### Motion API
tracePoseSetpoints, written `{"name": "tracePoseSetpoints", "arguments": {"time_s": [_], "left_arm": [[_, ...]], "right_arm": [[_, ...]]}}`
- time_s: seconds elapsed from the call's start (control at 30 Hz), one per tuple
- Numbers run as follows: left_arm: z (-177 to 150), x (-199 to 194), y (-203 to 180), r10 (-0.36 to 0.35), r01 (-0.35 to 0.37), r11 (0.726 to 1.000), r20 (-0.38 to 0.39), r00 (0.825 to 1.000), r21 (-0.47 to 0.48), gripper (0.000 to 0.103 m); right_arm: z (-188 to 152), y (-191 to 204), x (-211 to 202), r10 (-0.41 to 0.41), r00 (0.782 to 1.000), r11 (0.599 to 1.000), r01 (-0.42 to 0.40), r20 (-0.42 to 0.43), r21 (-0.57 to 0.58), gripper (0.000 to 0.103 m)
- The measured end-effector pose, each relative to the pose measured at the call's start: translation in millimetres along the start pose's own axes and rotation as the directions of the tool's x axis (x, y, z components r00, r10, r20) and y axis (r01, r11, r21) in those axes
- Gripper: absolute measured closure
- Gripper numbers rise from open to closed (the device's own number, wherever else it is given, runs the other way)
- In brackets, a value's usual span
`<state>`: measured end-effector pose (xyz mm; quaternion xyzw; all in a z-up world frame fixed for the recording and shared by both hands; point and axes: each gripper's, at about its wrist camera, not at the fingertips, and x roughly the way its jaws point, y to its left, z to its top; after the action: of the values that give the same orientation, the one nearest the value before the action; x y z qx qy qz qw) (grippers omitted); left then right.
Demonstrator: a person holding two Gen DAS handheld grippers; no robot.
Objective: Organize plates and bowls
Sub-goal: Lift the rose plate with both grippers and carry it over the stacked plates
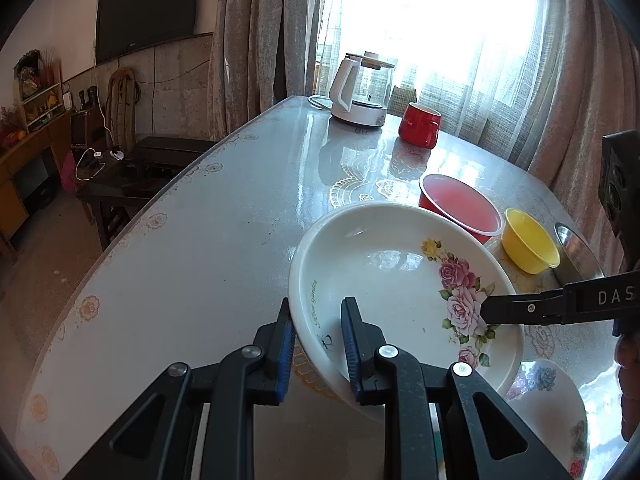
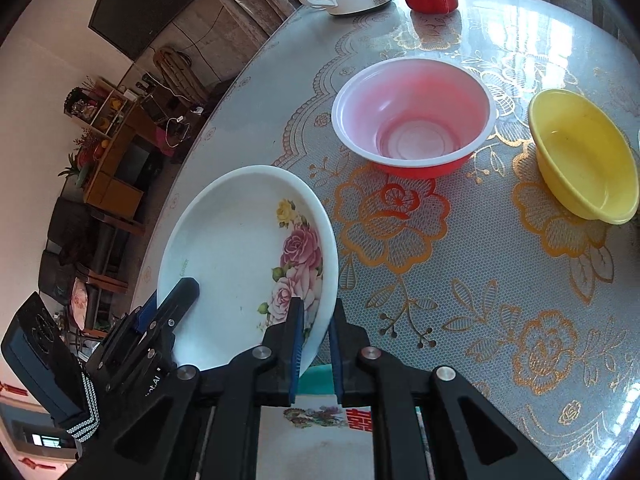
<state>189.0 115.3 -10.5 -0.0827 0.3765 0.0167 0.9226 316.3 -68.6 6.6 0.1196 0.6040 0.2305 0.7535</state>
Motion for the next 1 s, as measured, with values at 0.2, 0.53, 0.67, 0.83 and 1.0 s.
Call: {"name": "tracePoseSetpoints", "arguments": {"time_s": [0.2, 0.53, 0.67, 0.83, 1.0], "left_arm": [[-12.9, -24.9, -10.7, -0.036, 0.036, 0.999, 0.029, 0.999, 0.008, 0.080], [-40.1, -59.4, -32.9, -0.084, 0.082, 0.996, 0.048, 0.995, 0.038, 0.080], [-54.1, -67.2, -44.3, -0.109, 0.107, 0.993, 0.039, 0.993, 0.056, 0.080], [-70.2, -69.4, -58.5, -0.126, 0.124, 0.989, 0.015, 0.992, 0.083, 0.080], [-83.6, -70.9, -67.8, -0.127, 0.127, 0.986, -0.010, 0.992, 0.106, 0.080]], "right_arm": [[-18.2, -9.8, -17.8, 0.032, 0.999, 0.999, -0.033, 0.035, 0.011, 0.091], [-62.8, -23.7, -50.1, 0.055, 0.993, 0.998, -0.058, 0.105, 0.027, 0.090], [-85.5, -30.6, -60.4, 0.054, 0.989, 0.997, -0.060, 0.137, 0.039, 0.090], [-113.8, -43.6, -66.6, 0.049, 0.988, 0.996, -0.060, 0.145, 0.073, 0.089], [-136.4, -59.4, -63.7, 0.063, 0.989, 0.988, -0.080, 0.135, 0.128, 0.089]]}}
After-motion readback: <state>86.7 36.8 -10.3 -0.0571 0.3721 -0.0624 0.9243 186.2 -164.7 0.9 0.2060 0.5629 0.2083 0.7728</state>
